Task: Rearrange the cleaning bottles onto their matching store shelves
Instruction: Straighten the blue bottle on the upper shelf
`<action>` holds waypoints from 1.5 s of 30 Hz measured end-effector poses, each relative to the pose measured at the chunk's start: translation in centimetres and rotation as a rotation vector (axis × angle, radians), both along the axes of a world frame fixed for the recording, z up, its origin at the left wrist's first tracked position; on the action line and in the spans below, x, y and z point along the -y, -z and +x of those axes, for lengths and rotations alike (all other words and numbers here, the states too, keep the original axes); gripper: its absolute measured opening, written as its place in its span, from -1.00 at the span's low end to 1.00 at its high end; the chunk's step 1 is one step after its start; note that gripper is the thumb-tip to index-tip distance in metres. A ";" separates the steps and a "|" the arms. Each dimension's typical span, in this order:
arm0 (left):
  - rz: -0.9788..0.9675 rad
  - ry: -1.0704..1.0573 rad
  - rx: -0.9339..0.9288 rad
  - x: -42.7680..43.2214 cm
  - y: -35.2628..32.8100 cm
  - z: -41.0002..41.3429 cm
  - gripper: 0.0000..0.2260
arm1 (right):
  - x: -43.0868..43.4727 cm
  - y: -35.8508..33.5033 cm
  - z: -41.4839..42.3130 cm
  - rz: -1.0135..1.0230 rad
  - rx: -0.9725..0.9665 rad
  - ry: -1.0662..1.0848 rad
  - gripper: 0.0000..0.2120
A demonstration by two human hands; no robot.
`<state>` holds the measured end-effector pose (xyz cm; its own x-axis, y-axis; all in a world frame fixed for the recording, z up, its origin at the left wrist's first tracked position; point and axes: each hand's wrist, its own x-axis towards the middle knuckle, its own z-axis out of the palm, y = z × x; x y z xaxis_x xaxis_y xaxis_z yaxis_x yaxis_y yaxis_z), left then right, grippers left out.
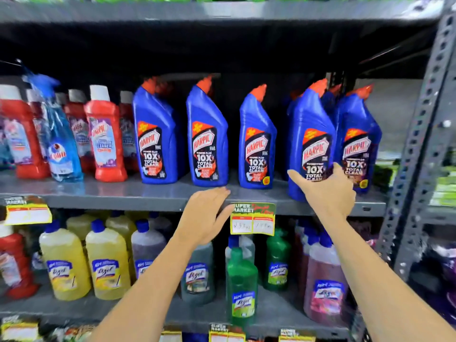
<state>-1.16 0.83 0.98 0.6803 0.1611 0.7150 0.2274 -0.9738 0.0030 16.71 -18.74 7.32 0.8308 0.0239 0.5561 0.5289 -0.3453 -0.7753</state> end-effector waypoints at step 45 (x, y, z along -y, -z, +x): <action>-0.034 -0.076 0.090 0.5 1.3 0.9 -0.50 | -2.5 -0.4 5.9 -0.135 -0.040 -0.245 0.16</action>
<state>-0.24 0.36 -0.30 0.5984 0.2351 0.7660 0.2979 -0.9527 0.0597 22.58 -16.27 7.74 0.8127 0.2980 0.5008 0.5788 -0.3126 -0.7532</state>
